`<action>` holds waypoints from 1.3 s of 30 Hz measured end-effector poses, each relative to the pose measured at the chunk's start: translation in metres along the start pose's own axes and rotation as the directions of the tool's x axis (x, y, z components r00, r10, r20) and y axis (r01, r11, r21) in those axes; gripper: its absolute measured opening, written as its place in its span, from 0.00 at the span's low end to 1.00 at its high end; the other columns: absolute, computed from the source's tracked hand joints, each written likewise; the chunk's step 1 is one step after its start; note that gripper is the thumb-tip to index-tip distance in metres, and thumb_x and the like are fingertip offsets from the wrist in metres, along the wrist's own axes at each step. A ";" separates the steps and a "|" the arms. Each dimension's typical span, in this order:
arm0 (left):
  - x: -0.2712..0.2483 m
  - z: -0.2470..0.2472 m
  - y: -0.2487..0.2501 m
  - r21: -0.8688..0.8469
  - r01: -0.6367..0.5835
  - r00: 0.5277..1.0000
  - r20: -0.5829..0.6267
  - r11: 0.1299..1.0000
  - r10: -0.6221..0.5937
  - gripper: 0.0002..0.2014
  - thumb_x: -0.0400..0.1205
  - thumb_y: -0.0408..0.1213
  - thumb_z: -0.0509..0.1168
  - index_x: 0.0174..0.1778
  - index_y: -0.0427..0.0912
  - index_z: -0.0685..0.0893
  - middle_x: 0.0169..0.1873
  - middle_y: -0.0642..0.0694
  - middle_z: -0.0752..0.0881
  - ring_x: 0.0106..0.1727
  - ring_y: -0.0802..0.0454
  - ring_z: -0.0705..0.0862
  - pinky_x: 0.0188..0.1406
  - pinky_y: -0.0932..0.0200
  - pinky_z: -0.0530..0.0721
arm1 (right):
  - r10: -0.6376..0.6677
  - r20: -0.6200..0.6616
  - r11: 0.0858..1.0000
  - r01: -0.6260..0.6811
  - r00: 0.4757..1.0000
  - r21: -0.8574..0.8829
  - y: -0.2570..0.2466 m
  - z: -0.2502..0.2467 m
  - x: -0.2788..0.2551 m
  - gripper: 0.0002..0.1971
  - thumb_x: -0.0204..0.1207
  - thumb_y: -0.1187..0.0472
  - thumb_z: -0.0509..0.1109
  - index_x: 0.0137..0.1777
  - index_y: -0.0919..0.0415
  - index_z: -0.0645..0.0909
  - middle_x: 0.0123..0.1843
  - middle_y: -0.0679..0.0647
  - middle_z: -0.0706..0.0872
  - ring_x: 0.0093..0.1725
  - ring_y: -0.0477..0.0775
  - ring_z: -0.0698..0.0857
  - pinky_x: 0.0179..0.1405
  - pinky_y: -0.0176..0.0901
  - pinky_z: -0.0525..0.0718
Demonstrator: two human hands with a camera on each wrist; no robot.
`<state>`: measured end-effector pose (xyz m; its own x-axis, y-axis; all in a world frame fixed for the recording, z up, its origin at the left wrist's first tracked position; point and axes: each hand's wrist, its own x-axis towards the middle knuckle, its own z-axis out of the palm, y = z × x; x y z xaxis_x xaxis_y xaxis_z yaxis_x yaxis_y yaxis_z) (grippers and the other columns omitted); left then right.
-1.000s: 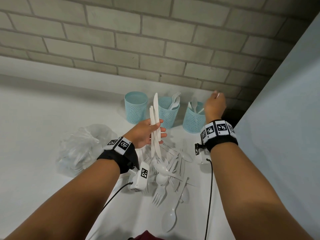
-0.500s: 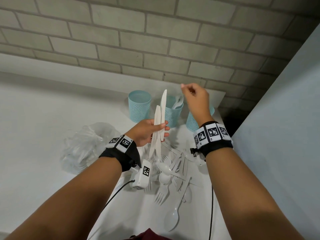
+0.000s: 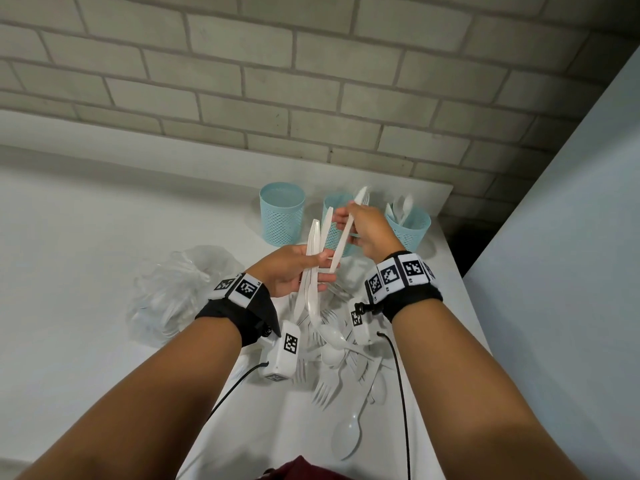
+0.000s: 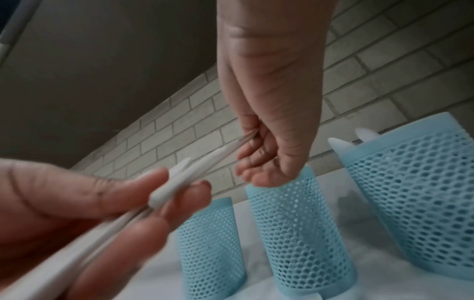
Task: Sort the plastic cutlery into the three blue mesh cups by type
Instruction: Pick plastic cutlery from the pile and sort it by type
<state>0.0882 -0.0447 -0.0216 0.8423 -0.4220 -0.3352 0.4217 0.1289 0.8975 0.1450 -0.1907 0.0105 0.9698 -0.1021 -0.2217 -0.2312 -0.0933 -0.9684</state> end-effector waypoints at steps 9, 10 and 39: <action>0.000 0.000 0.000 -0.001 0.019 0.999 0.026 1.000 -0.019 0.07 0.84 0.36 0.60 0.54 0.41 0.82 0.46 0.44 0.89 0.40 0.51 0.91 0.44 0.54 0.89 | 0.048 0.178 0.999 -0.052 0.983 0.016 0.005 0.000 -0.005 0.14 0.79 0.49 0.67 0.47 0.62 0.75 0.30 0.51 0.69 0.15 0.40 0.62 0.11 0.29 0.59; -0.001 0.000 0.000 -0.001 0.022 0.999 0.036 1.000 -0.021 0.08 0.84 0.36 0.59 0.54 0.41 0.82 0.47 0.43 0.89 0.40 0.51 0.91 0.44 0.54 0.89 | 0.052 0.201 0.999 -0.053 0.978 -0.003 0.007 0.002 -0.006 0.14 0.79 0.51 0.68 0.47 0.64 0.77 0.30 0.51 0.68 0.15 0.40 0.62 0.11 0.29 0.59; 0.008 -0.018 -0.009 -0.005 -0.278 0.802 -0.552 0.961 0.229 0.06 0.82 0.29 0.64 0.39 0.38 0.81 0.34 0.40 0.84 0.22 0.62 0.85 0.29 0.69 0.87 | 0.063 0.053 0.970 -0.049 0.997 -0.239 0.015 -0.053 -0.002 0.21 0.87 0.51 0.51 0.57 0.64 0.81 0.43 0.51 0.82 0.41 0.47 0.79 0.42 0.39 0.78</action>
<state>0.0969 -0.0331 -0.0379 0.9571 0.1867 -0.2214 0.1728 0.2453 0.9539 0.1357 -0.2442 0.0021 0.9559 -0.0555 -0.2883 -0.2905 -0.3218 -0.9011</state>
